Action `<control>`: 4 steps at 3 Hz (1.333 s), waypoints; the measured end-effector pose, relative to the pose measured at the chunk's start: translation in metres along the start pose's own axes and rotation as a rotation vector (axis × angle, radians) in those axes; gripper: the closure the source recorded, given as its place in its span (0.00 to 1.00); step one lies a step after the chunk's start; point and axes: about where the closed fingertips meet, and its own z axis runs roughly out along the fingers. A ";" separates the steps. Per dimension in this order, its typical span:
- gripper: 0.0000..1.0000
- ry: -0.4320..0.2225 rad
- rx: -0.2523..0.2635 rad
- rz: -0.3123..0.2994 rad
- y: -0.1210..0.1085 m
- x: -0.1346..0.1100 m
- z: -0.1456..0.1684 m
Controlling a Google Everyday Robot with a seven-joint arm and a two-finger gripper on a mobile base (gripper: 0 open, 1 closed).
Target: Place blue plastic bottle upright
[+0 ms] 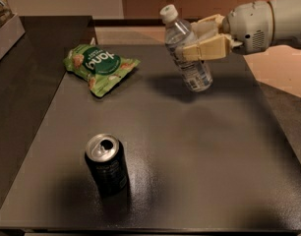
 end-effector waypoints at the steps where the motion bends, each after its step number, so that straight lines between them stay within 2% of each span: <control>1: 1.00 -0.099 0.022 0.052 -0.008 0.002 -0.005; 2: 1.00 -0.171 0.031 0.103 -0.017 0.008 -0.007; 3: 1.00 -0.218 0.028 0.124 -0.021 0.018 -0.009; 4: 1.00 -0.265 0.021 0.119 -0.023 0.028 -0.010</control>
Offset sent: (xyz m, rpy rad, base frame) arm 0.0268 -0.0265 -0.0122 0.2841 0.1033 -0.0893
